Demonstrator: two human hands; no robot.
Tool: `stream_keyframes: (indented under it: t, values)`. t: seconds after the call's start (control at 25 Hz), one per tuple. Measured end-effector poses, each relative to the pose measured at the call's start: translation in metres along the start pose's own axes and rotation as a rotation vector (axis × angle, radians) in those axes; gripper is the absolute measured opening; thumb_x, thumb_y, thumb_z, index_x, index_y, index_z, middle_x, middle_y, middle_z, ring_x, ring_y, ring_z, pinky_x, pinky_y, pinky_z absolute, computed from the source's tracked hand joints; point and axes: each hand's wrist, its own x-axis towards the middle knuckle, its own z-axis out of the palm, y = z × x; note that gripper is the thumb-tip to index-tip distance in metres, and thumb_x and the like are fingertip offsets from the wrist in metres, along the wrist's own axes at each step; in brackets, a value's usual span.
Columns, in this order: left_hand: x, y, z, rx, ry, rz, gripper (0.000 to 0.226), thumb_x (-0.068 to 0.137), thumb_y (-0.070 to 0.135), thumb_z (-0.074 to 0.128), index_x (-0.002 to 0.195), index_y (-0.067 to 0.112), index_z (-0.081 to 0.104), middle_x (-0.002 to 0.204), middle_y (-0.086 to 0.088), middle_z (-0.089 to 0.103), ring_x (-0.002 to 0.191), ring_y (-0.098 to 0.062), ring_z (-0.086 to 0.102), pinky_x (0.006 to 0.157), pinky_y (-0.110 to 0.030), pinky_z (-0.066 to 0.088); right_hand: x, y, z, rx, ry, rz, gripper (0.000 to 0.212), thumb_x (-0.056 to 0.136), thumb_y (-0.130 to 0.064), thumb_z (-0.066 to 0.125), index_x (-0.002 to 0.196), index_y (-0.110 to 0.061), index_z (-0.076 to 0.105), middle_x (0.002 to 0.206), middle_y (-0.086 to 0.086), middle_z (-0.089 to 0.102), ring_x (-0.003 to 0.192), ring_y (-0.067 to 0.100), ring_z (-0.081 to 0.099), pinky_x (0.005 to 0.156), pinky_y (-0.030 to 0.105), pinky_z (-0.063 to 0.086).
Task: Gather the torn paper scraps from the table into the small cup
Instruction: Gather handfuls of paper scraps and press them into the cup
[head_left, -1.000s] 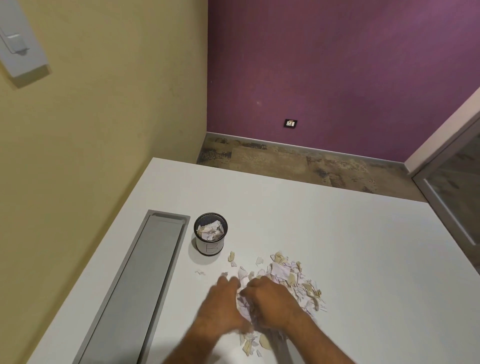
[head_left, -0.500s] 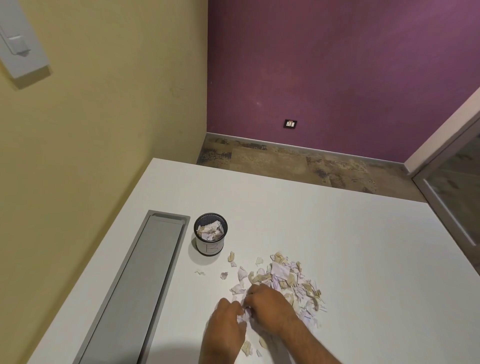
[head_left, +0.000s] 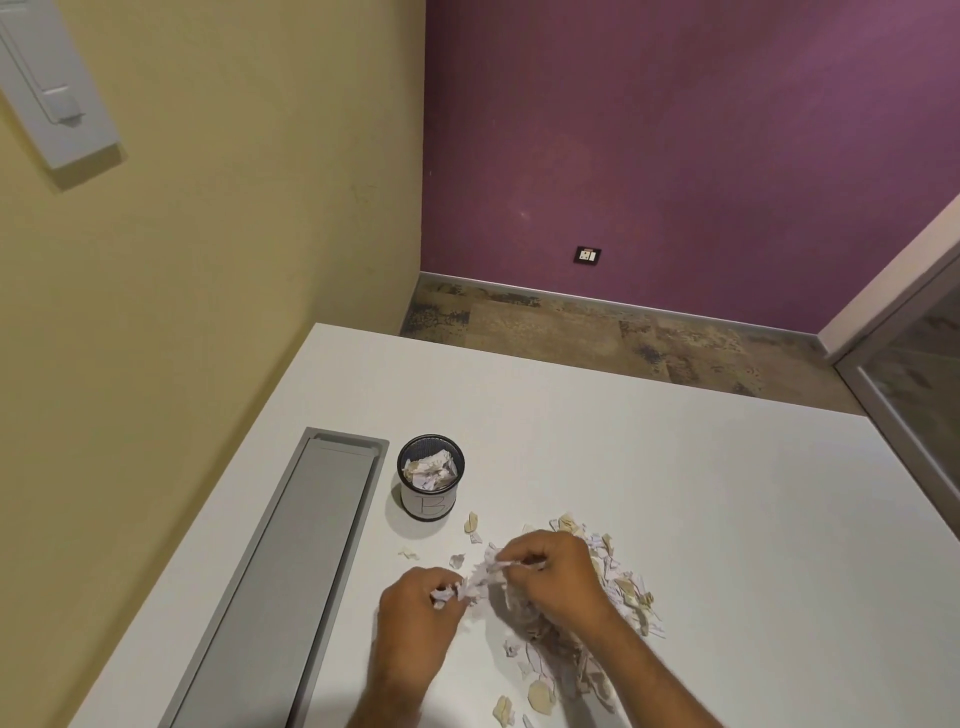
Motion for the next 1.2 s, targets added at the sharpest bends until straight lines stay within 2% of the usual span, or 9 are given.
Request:
stream_keyframes:
  t: [0.12,0.32,0.52,0.6,0.68,0.84,0.92,1.04,1.2]
  values:
    - [0.012,0.019,-0.015,-0.114,0.062,-0.002,0.022,0.067,0.022,0.088,0.072,0.038,0.073,0.075,0.019,0.071,0.068,0.006,0.066,0.062,-0.02,0.057,0.017,-0.029,-0.008,0.187,0.018,-0.008,0.025,0.074,-0.001,0.076,0.081,-0.025,0.079,0.077,-0.003,0.077,0.069,0.013,0.071,0.067,0.024,0.058]
    - [0.035,0.052,-0.045,-0.257,0.171,0.041,0.037,0.065,0.023,0.089,0.074,0.054,0.07,0.076,0.028,0.07,0.065,0.002,0.068,0.057,-0.021,0.055,0.064,-0.082,0.001,0.236,0.071,-0.073,0.021,0.073,-0.002,0.074,0.082,-0.02,0.08,0.071,0.002,0.076,0.067,0.017,0.072,0.072,0.033,0.061]
    - [0.069,0.068,-0.07,-0.224,0.28,0.076,0.02,0.067,0.016,0.087,0.082,0.026,0.078,0.074,0.014,0.073,0.067,0.0,0.067,0.057,-0.012,0.049,0.103,-0.102,0.025,-0.081,0.111,-0.175,0.017,0.076,-0.007,0.07,0.086,-0.017,0.08,0.084,-0.003,0.077,0.069,0.003,0.064,0.067,0.012,0.049]
    - [0.08,0.072,-0.078,-0.204,0.302,0.1,0.019,0.067,0.013,0.086,0.082,0.022,0.078,0.071,0.016,0.071,0.068,0.002,0.066,0.055,-0.006,0.047,0.109,-0.103,0.033,-0.2,0.069,-0.2,0.018,0.078,-0.008,0.068,0.09,-0.017,0.079,0.091,-0.001,0.077,0.079,0.009,0.066,0.073,0.015,0.051]
    - [0.089,0.075,-0.083,-0.186,0.31,0.131,0.019,0.068,0.01,0.085,0.081,0.021,0.079,0.069,0.017,0.07,0.068,0.004,0.066,0.056,-0.004,0.046,0.111,-0.102,0.041,-0.352,-0.019,-0.235,0.018,0.079,-0.01,0.065,0.088,-0.019,0.077,0.089,0.001,0.075,0.08,0.017,0.067,0.075,0.027,0.055]
    - [0.103,0.082,-0.081,-0.038,0.238,0.181,0.014,0.073,0.012,0.082,0.082,0.021,0.078,0.079,0.007,0.074,0.071,-0.008,0.067,0.066,-0.021,0.055,0.11,-0.101,0.045,-0.633,-0.12,-0.332,0.01,0.08,-0.018,0.063,0.087,-0.021,0.07,0.081,0.006,0.072,0.075,0.028,0.064,0.063,0.032,0.053]
    - [0.112,0.085,-0.077,0.07,0.199,0.179,0.013,0.075,0.012,0.079,0.083,0.022,0.077,0.085,0.004,0.073,0.074,-0.012,0.065,0.068,-0.024,0.053,0.11,-0.1,0.039,-0.598,-0.115,-0.317,0.014,0.078,-0.018,0.065,0.091,-0.022,0.069,0.082,0.005,0.073,0.075,0.027,0.064,0.067,0.034,0.055]
    - [0.126,0.088,-0.069,0.254,0.087,0.165,0.016,0.076,0.012,0.076,0.089,0.021,0.076,0.095,-0.002,0.072,0.08,-0.018,0.064,0.071,-0.024,0.05,0.109,-0.094,0.026,-0.458,-0.027,-0.27,0.043,0.074,-0.008,0.06,0.113,-0.023,0.068,0.105,0.0,0.074,0.09,0.019,0.068,0.082,0.033,0.057]
    - [0.137,0.09,-0.055,0.56,-0.116,0.229,0.03,0.082,0.014,0.068,0.11,0.021,0.068,0.111,-0.008,0.068,0.102,-0.027,0.062,0.086,-0.034,0.053,0.097,-0.068,0.013,-0.26,0.154,-0.142,0.044,0.073,-0.001,0.055,0.107,-0.024,0.071,0.105,-0.008,0.073,0.083,0.004,0.065,0.081,0.024,0.056]
